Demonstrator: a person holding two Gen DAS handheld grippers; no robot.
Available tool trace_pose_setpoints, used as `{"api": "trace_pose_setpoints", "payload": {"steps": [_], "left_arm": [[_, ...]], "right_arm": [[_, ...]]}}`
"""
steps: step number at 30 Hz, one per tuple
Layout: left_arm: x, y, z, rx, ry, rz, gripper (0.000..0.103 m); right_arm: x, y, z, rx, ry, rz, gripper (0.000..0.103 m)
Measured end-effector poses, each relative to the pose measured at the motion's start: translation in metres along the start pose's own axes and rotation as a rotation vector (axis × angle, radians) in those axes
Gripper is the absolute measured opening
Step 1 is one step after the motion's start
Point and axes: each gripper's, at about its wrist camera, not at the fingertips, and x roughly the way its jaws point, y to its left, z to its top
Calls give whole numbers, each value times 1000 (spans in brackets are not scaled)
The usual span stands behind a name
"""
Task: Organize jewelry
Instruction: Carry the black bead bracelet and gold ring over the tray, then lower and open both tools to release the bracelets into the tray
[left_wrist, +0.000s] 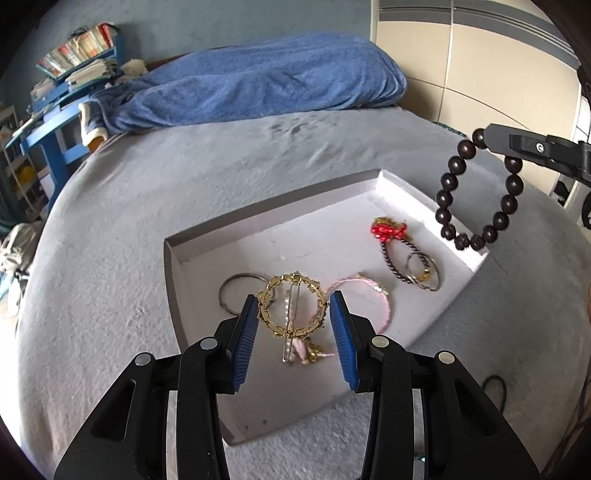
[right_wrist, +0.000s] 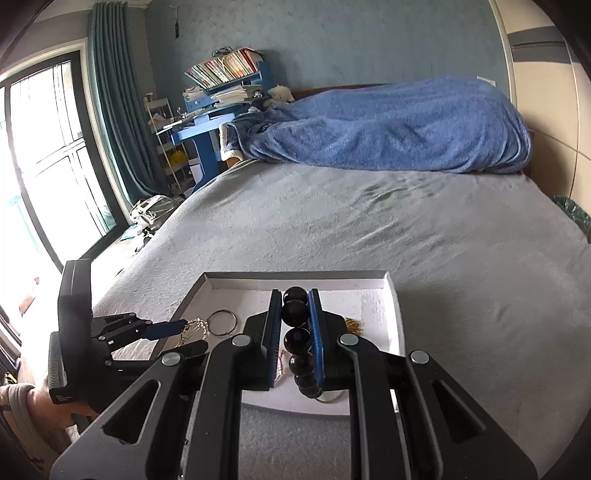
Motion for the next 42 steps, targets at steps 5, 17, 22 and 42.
{"api": "trace_pose_setpoints", "payload": {"steps": [5,17,22,42], "left_arm": [[14,7,-3,-14,42,17,41],[36,12,-13,-38,122,42,41],[38,10,-15,-37,130,34,42],[-4,9,-20,-70,2,24,83]], "right_arm": [[25,5,1,10,44,21,14],[80,6,-25,-5,196,-26,14],[86,-8,-33,3,229,-88,14],[62,-10,-41,-18,207,-130,39]]}}
